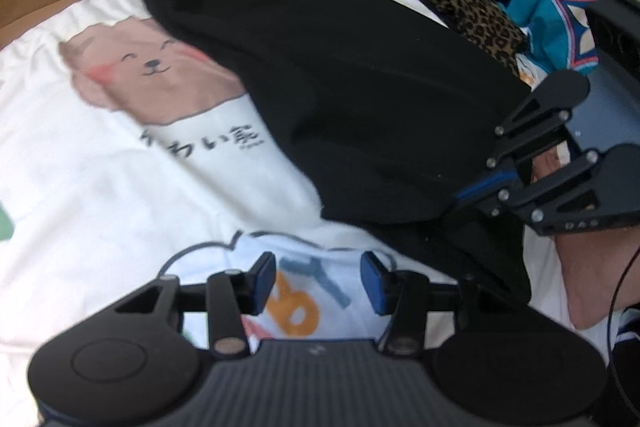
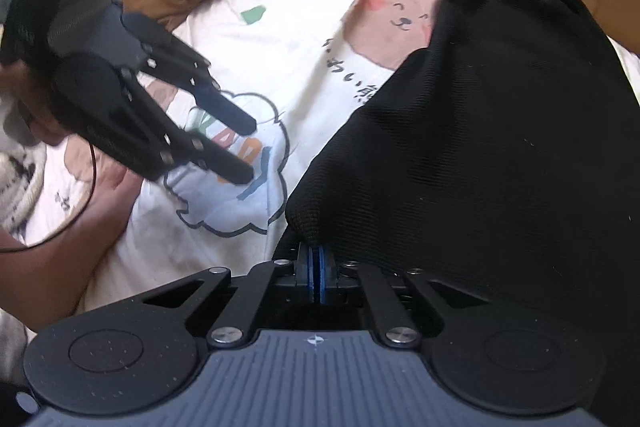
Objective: Fold clothes
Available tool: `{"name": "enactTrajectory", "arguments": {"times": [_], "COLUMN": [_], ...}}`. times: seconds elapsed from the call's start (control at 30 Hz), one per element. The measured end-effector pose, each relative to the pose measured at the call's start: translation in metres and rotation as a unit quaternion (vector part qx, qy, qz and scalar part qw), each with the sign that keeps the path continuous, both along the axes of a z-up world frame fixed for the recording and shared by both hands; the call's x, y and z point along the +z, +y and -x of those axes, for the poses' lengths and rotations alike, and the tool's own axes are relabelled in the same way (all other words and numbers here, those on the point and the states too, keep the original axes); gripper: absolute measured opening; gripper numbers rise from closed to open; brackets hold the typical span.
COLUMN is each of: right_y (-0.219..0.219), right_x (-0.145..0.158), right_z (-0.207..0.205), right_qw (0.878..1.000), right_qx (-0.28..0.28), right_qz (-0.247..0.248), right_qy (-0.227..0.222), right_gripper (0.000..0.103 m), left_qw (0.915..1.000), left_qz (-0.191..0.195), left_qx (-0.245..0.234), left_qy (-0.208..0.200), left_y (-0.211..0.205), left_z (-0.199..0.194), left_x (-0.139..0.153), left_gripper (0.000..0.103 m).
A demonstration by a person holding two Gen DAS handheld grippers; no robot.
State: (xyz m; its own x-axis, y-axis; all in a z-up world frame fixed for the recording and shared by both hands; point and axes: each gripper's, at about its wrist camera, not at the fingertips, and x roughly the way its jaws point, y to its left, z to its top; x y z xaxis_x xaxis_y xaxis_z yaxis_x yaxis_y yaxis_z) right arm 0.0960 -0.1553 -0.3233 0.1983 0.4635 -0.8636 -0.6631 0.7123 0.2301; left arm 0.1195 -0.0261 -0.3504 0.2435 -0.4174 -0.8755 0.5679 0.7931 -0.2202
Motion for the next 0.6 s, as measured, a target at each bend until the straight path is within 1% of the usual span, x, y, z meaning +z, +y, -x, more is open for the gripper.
{"name": "enactTrajectory", "arguments": {"times": [0.1, 0.17, 0.23, 0.3, 0.33, 0.5, 0.6], "right_y": [-0.009, -0.014, -0.018, -0.022, -0.024, -0.03, -0.032], "right_x": [0.003, 0.004, 0.005, 0.006, 0.007, 0.01, 0.011], "right_z": [-0.002, -0.003, -0.004, -0.004, -0.004, -0.004, -0.003], "right_qw": [1.0, 0.999, 0.999, 0.998, 0.998, 0.997, 0.997], "right_qx": [-0.02, -0.031, -0.038, -0.044, -0.046, -0.056, -0.057], "right_qz": [-0.019, -0.03, -0.037, -0.042, -0.045, -0.055, -0.06], "right_qy": [0.008, 0.01, 0.011, 0.01, 0.009, 0.007, 0.005], "right_gripper": [0.001, 0.001, 0.001, 0.001, 0.001, 0.001, 0.0], "left_qw": [0.9996, 0.9994, 0.9997, 0.9996, 0.9995, 0.9991, 0.9986], "left_qz": [-0.01, -0.014, 0.002, 0.016, 0.017, -0.006, -0.017], "left_qx": [-0.023, -0.029, -0.025, -0.022, -0.023, -0.03, -0.024], "left_qy": [-0.013, -0.016, -0.006, -0.006, -0.011, -0.03, -0.044], "left_y": [-0.015, -0.022, -0.026, -0.031, -0.034, -0.052, -0.057], "left_z": [-0.002, -0.006, -0.01, -0.012, -0.012, -0.011, -0.012], "left_x": [-0.006, -0.009, -0.011, -0.012, -0.012, -0.02, -0.023], "left_gripper": [0.055, 0.056, 0.06, 0.066, 0.066, 0.067, 0.068]}}
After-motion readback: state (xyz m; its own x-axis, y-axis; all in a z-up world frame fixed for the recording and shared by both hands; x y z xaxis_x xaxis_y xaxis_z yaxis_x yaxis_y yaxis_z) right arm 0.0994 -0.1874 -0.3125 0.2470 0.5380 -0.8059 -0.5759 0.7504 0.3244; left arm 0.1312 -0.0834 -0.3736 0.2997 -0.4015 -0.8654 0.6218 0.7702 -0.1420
